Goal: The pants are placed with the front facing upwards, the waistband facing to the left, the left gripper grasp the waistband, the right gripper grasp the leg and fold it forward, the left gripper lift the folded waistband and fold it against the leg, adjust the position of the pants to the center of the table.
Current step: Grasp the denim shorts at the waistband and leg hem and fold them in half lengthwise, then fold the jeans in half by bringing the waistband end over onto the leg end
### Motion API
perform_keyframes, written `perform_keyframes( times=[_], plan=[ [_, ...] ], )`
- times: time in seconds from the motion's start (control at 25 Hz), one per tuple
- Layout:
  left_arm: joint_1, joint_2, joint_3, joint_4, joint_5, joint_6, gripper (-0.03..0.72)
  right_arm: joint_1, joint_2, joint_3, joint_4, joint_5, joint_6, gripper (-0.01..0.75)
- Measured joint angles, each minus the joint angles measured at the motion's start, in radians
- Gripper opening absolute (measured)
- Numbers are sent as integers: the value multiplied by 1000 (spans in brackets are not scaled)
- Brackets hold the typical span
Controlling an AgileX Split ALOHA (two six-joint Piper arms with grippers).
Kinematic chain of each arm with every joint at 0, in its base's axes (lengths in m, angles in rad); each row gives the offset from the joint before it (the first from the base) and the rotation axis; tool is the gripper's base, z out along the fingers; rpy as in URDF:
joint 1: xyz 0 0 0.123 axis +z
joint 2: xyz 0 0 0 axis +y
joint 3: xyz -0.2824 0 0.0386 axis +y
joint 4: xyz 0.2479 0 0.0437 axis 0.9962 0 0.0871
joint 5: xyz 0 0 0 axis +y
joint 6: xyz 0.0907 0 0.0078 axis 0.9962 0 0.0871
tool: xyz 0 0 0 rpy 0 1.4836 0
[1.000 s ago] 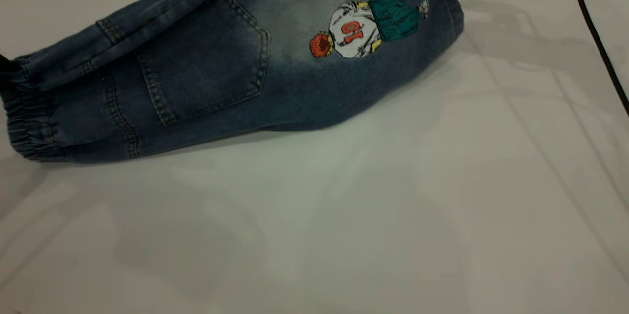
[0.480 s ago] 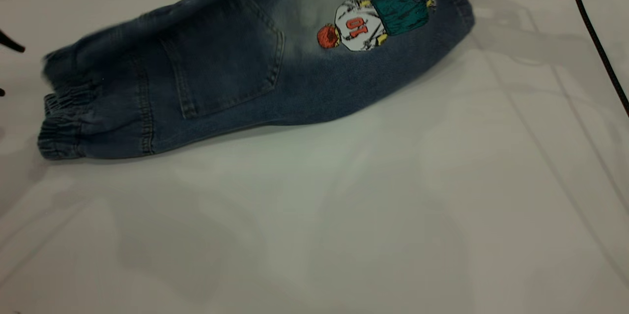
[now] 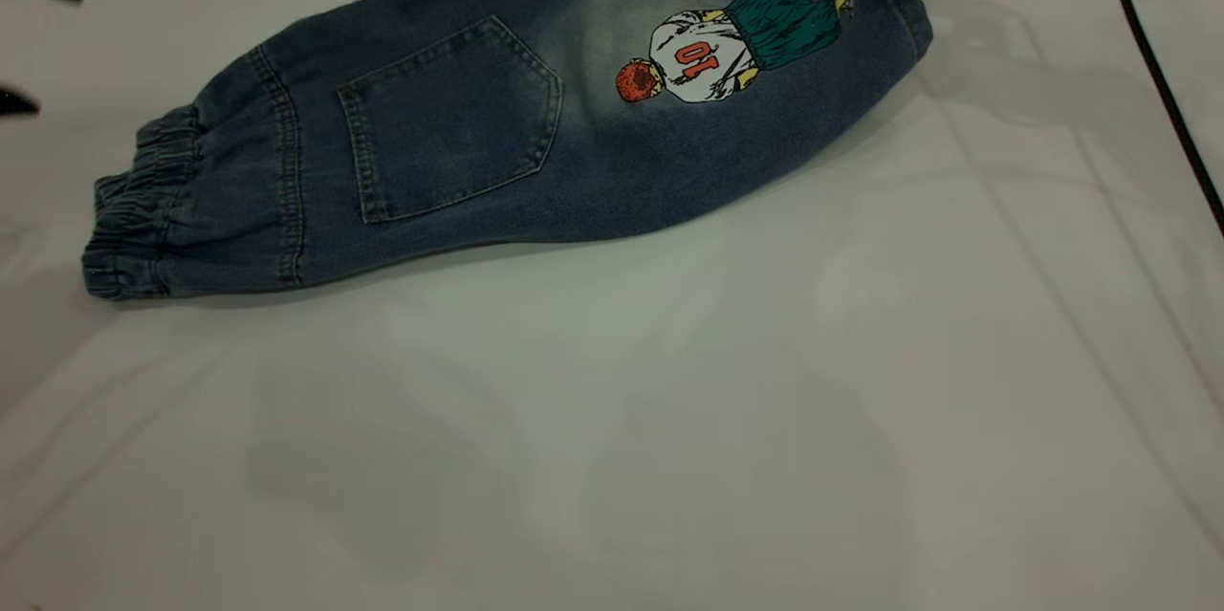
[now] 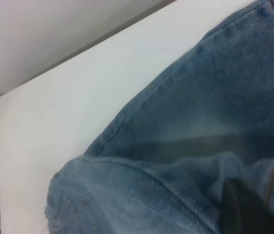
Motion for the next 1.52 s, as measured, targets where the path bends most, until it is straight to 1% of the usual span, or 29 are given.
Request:
perform_keyframes(
  times=[0.12,0.2,0.32,0.36,0.56,0.64,0.72,0.84,1.0,1.16,1.28,1.36,1.52],
  plan=[
    [0,0,-16,1,77,0,545,19,0,-6,-16,-57,-22,21],
    [0,0,-19,1,118,0,545,33,0,-17,-29,-63,-55,39],
    [0,0,-19,1,142,22,545,41,-1,-29,-36,-60,-113,115],
    [0,0,-19,1,137,35,545,41,-1,-35,-37,-63,-125,161],
    [0,0,-19,1,125,60,545,41,-3,-57,-41,-51,-129,437],
    [4,0,-19,1,118,69,545,41,-3,-69,-49,-24,-129,523],
    [14,0,-18,20,119,58,545,38,-3,-92,-49,5,-131,584],
    [41,0,0,117,127,-22,545,33,-2,-135,-50,67,-131,605],
    [110,0,51,317,115,-207,545,32,-4,-183,-51,136,-131,574],
    [169,0,60,485,115,-337,545,46,-2,-186,-61,186,-131,562],
    [171,16,59,534,108,-362,545,67,-2,-186,-66,218,-131,561],
    [171,46,43,538,139,-340,545,82,-2,-186,-66,209,-131,561],
    [171,128,0,537,222,-284,545,83,-2,-185,-66,214,-130,561]
  ],
)
